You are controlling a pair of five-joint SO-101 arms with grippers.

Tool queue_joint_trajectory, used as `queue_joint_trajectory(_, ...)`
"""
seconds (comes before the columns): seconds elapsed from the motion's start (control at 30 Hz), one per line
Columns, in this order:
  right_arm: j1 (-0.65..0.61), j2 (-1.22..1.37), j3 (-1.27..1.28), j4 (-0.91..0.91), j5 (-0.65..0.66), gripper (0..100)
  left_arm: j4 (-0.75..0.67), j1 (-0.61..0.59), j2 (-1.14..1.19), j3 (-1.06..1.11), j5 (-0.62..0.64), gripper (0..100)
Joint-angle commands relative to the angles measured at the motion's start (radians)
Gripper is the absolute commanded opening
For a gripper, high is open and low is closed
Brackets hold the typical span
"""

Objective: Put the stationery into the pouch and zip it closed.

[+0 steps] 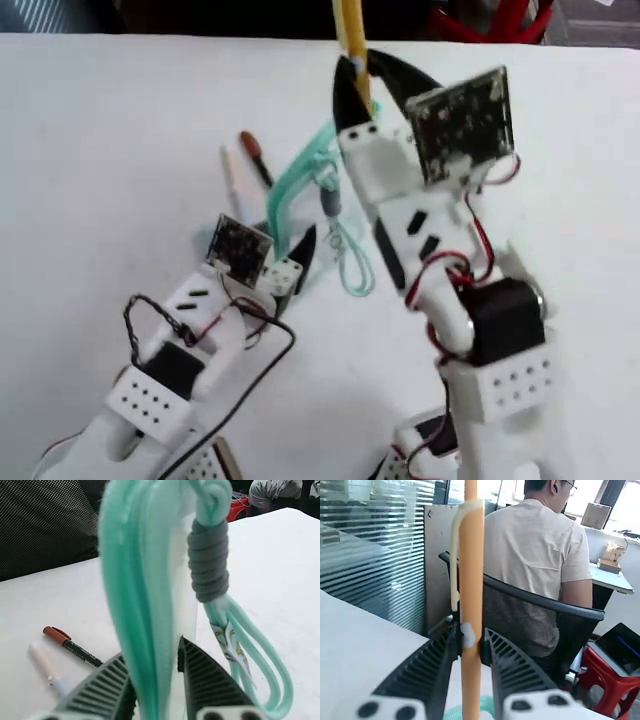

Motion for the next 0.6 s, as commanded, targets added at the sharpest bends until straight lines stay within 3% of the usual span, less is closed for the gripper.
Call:
queue_joint_trajectory(0.0, 0.013, 0.102, -0.103, -0.027, -0.061, 1.9, -0.025, -0.001, 0.007, -0.005, 0.009, 12)
queue_joint_trajectory(0.57, 0.081, 0.223, -0.031, -0.096, -0.11, 1.9, -0.025, -0.005, 0.001, -0.008, 0.009, 12)
